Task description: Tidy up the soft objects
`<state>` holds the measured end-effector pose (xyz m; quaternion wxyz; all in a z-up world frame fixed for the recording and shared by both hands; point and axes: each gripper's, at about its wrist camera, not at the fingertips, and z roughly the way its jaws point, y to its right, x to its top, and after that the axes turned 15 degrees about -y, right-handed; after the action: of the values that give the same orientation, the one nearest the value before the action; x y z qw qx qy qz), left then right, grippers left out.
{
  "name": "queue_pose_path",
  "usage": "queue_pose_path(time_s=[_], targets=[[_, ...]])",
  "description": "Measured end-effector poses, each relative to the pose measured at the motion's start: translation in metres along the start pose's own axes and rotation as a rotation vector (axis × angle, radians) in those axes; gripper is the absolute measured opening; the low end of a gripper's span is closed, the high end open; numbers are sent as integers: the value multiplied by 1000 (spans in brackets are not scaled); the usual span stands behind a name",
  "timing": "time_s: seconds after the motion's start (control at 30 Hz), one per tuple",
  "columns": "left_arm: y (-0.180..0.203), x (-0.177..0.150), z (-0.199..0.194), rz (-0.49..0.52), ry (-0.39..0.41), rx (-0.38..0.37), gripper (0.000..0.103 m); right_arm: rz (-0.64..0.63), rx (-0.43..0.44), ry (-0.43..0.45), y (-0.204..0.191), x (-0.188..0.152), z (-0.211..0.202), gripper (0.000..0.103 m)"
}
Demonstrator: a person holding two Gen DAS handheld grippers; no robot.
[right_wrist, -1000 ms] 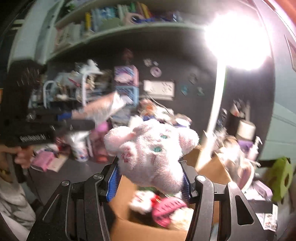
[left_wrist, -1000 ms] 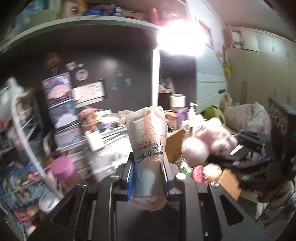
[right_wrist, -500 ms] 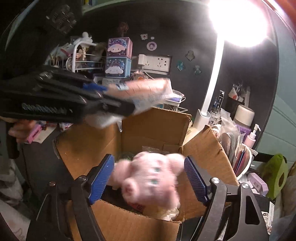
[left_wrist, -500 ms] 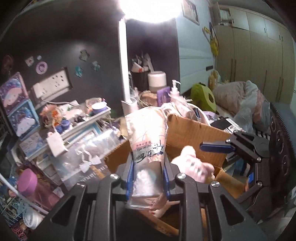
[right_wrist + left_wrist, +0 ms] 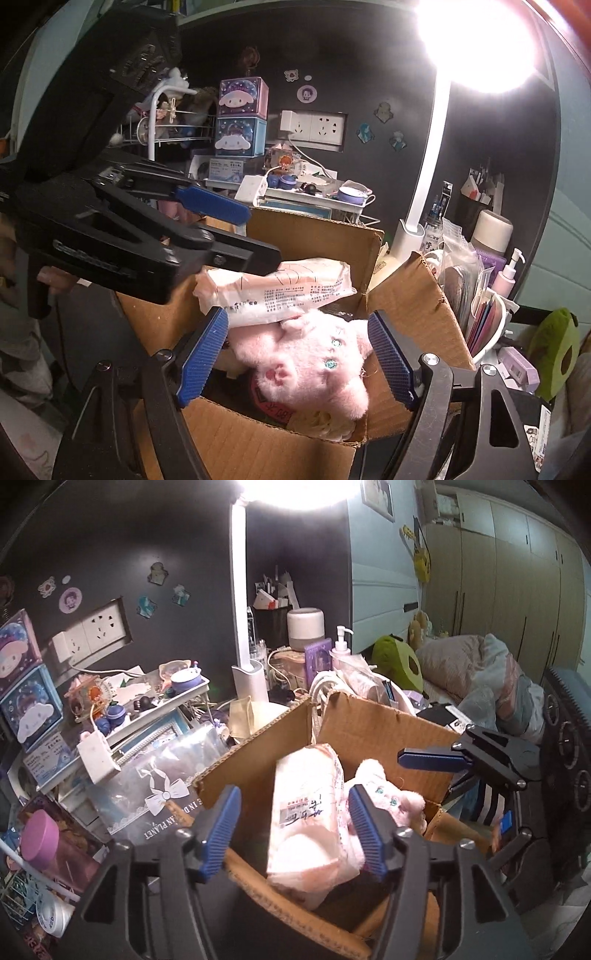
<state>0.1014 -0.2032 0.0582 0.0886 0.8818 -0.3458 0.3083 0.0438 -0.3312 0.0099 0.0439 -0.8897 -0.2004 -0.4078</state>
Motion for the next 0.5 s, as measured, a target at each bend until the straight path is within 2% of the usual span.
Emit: queue_pose_path(time_s=[0.07, 0.13, 0.33, 0.5], targets=[[-4, -4, -9, -19, 26, 1, 70, 3, 1, 3, 0, 1, -1, 76], [-8, -10, -20, -42, 65, 10, 85, 6, 8, 10, 1, 2, -1, 76], [-22, -39, -55, -143, 166, 49, 101, 3, 44, 41, 3, 10, -7, 78], [-33, -72, -78, -270, 232, 159, 102, -20, 88, 102, 1, 20, -19, 87]])
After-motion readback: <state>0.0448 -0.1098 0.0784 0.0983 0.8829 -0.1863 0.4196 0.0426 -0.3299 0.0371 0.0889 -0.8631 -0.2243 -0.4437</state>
